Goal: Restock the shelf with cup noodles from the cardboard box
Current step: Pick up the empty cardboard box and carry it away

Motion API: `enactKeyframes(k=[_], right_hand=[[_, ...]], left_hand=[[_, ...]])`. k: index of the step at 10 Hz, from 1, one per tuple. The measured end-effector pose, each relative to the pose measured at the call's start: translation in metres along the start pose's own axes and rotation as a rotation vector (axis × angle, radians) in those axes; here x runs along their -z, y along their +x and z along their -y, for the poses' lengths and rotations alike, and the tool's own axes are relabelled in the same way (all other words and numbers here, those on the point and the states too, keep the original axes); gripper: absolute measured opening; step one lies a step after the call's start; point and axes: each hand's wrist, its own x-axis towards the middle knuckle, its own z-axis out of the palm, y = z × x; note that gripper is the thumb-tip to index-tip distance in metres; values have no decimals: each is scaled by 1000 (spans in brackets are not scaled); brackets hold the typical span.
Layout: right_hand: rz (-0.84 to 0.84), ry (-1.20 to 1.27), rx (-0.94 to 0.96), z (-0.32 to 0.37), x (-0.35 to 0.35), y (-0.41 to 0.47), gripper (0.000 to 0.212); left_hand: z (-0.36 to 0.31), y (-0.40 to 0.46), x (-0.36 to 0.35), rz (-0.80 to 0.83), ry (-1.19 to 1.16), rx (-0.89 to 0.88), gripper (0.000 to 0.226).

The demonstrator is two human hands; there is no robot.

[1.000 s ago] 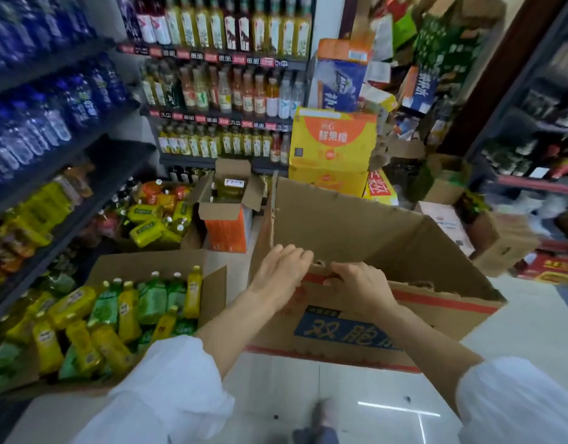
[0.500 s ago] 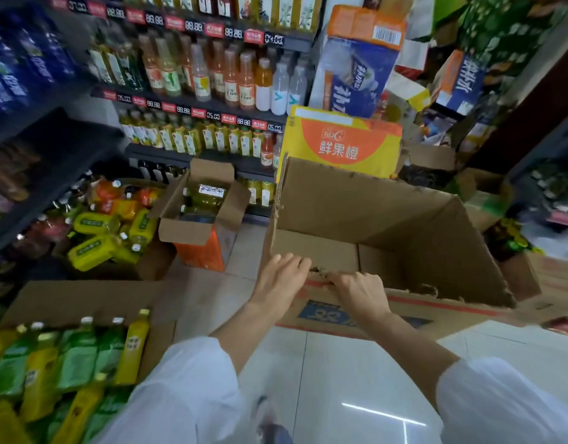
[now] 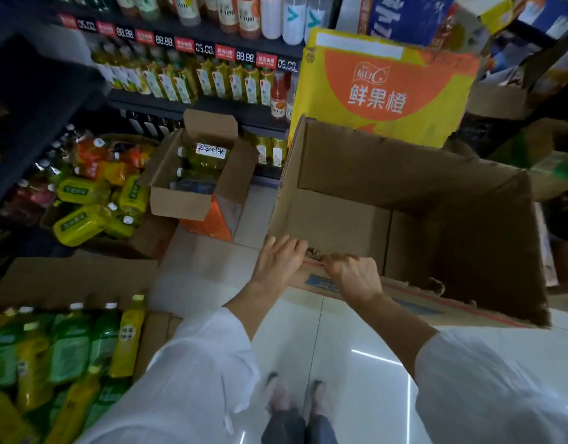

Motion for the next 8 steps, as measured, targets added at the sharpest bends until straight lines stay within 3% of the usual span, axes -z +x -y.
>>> enactKeyframes(k=[3, 4, 7, 8], right_hand=[[-68, 117, 13, 13, -38, -7, 30], [-7, 199, -75, 17, -33, -6, 18], [279, 475, -321, 19, -17, -8, 26], [248, 587, -353, 13, 0, -15, 35]], left_hand=[[15, -12, -37, 13, 41, -43, 37], [13, -9, -38, 25, 60, -14, 35], [3, -5, -16, 290, -11, 44, 37], [-3, -2, 7, 297, -45, 112, 31]])
